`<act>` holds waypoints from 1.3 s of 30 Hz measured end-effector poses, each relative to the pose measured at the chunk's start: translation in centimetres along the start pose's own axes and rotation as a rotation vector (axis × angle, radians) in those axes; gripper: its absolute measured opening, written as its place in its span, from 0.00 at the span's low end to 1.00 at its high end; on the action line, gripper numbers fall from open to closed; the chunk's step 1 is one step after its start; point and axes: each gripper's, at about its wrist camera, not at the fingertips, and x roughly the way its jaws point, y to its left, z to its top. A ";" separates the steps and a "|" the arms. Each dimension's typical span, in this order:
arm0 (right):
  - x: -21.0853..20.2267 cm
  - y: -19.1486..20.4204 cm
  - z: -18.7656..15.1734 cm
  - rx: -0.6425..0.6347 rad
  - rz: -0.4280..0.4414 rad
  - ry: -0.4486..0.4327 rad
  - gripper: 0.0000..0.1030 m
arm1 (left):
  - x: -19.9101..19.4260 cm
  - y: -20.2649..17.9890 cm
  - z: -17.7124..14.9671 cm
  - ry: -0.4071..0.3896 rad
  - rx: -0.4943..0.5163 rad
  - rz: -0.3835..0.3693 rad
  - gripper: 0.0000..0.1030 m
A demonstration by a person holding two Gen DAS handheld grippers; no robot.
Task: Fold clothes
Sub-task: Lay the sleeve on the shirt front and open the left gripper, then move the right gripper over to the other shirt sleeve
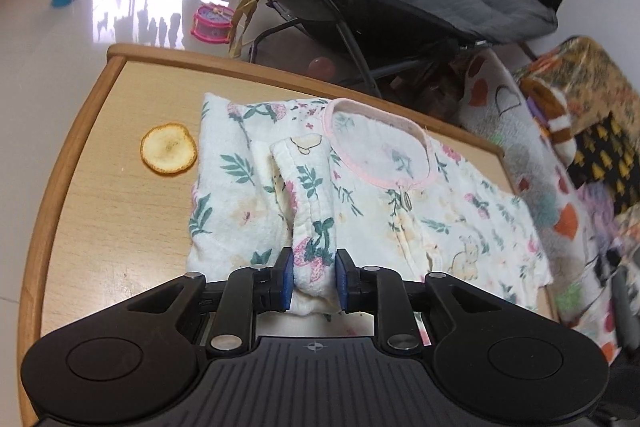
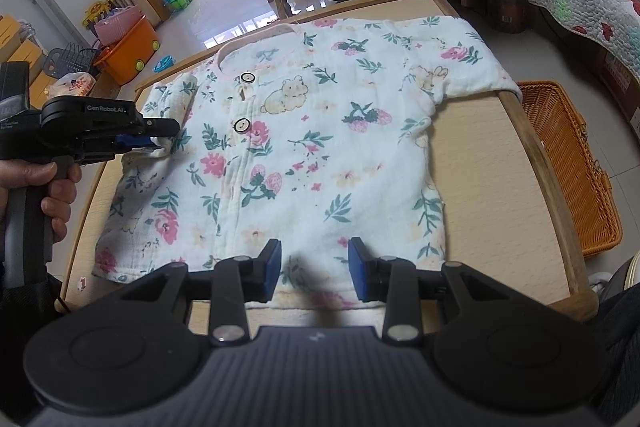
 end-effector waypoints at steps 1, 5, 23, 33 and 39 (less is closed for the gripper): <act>0.0 0.0 0.0 0.000 0.000 0.000 0.35 | -0.1 -0.2 0.0 -0.001 0.008 0.006 0.24; 0.0 -0.1 0.0 0.005 0.003 0.000 0.35 | -0.4 -1.1 0.1 -0.004 0.063 0.040 0.24; 0.0 -0.4 0.0 0.025 0.020 -0.001 0.35 | -1.0 -4.0 -0.3 -0.015 0.125 0.006 0.33; 0.0 -0.5 0.0 0.030 0.025 -0.001 0.35 | -1.0 -4.8 -0.2 -0.035 0.153 0.014 0.33; 0.0 -0.6 0.0 0.033 0.027 -0.001 0.35 | 0.3 -5.9 -1.6 0.016 0.250 0.037 0.42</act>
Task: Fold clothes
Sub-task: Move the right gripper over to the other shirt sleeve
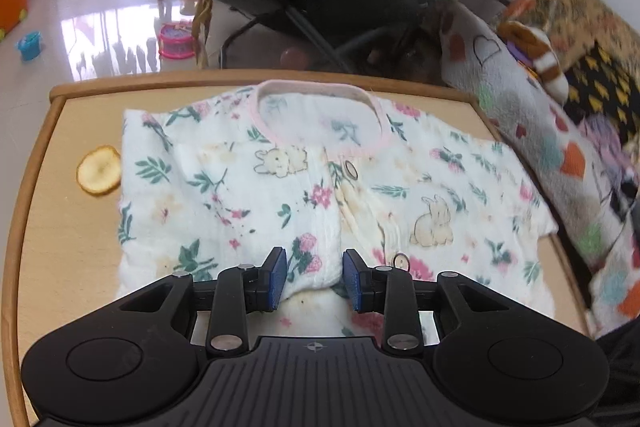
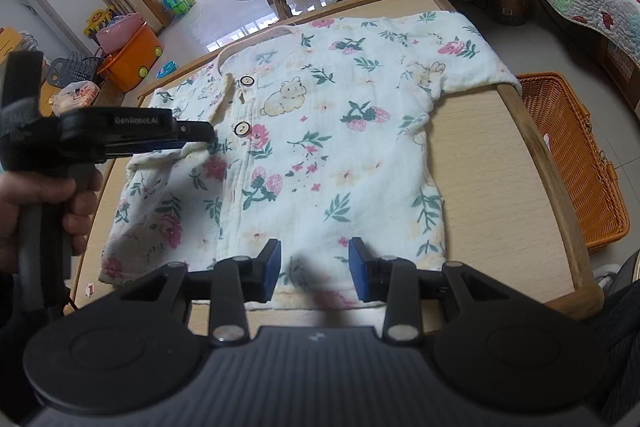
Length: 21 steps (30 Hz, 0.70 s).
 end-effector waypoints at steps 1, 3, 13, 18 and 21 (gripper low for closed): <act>0.0 0.0 0.0 0.001 0.000 0.000 0.35 | 0.0 -0.4 -0.1 0.000 0.034 0.012 0.46; 0.0 0.0 0.0 0.001 0.001 0.000 0.35 | -0.2 -1.4 -0.3 0.001 0.110 0.069 0.53; 0.0 0.5 0.0 -0.021 -0.022 0.004 0.35 | -3.4 -6.2 -0.5 -0.097 0.403 0.201 0.65; -0.5 0.5 0.2 -0.021 -0.039 -0.011 0.36 | -4.2 -5.7 -1.2 -0.094 0.335 0.158 0.65; -1.2 0.6 0.7 -0.039 -0.055 -0.026 0.36 | -4.6 -4.0 -2.2 -0.087 0.244 0.116 0.65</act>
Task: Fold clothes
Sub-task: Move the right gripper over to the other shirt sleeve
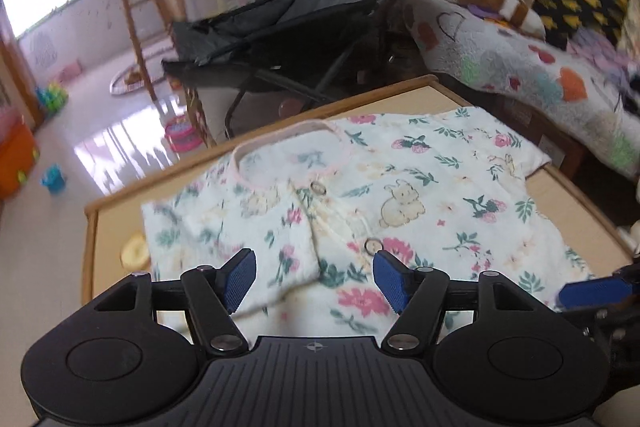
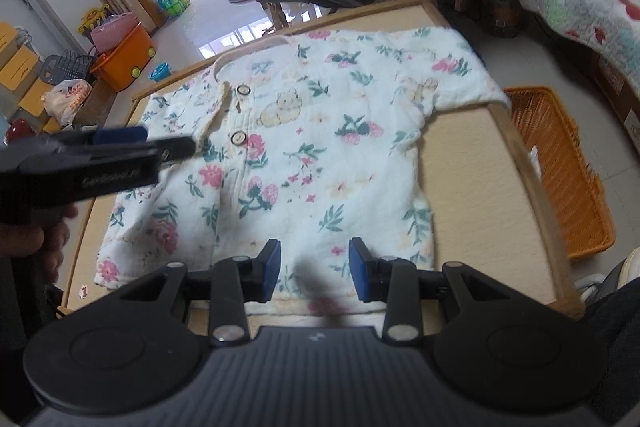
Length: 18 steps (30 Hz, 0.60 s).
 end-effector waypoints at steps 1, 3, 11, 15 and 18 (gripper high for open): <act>-0.3 0.0 0.2 -0.011 -0.010 -0.007 0.36 | -0.1 0.6 -0.6 0.006 -0.034 -0.018 0.65; -0.8 -0.3 0.6 -0.030 -0.034 -0.021 0.36 | -0.1 1.7 -1.9 0.020 -0.090 -0.049 0.65; -2.3 -4.2 3.3 0.028 -0.163 -0.079 0.36 | -1.2 5.2 -5.5 0.022 -0.223 -0.087 0.65; -2.7 -5.7 5.1 0.054 -0.226 -0.112 0.36 | -0.9 6.0 -6.2 0.022 -0.272 -0.103 0.65; -3.0 -6.3 6.4 0.050 -0.261 -0.143 0.36 | -0.4 6.4 -6.8 0.031 -0.297 -0.102 0.65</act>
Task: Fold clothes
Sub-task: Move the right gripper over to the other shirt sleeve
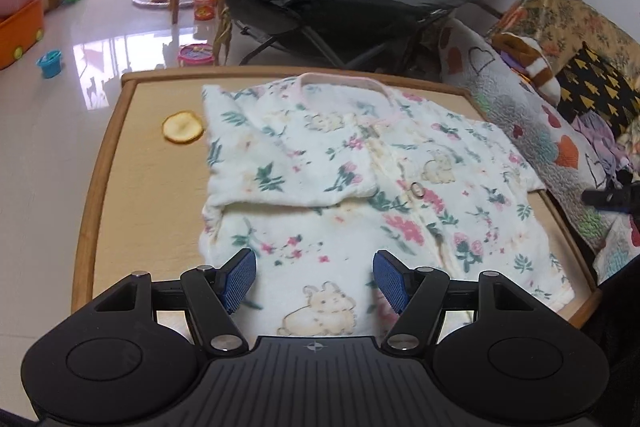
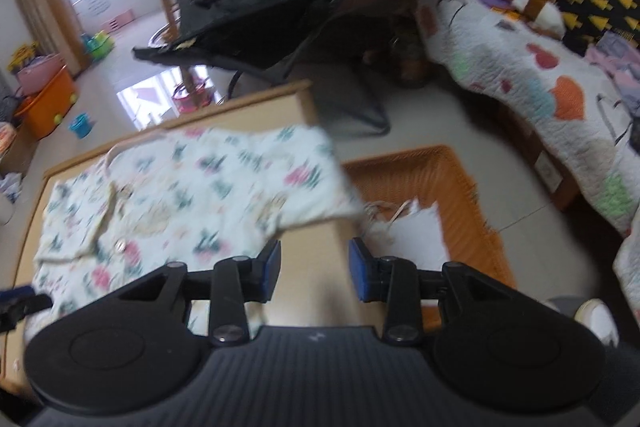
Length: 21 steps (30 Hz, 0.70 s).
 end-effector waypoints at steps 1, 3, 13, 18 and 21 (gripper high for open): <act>0.2 -0.1 0.4 -0.002 -0.008 -0.010 0.36 | 0.2 0.2 -0.1 0.006 -0.014 -0.005 0.65; 0.8 -0.4 1.3 -0.005 -0.023 -0.023 0.36 | 0.5 0.4 -0.4 0.018 -0.028 -0.001 0.65; 5.3 -0.7 3.5 0.046 -0.010 0.014 0.35 | 0.7 0.6 -0.7 0.008 -0.028 -0.009 0.69; 7.3 -1.3 3.3 0.084 0.006 0.041 0.34 | 0.9 0.1 -0.8 0.006 0.000 -0.006 0.72; 8.0 -1.9 3.0 0.119 0.004 0.048 0.35 | 1.0 0.0 -0.9 0.004 -0.001 -0.010 0.75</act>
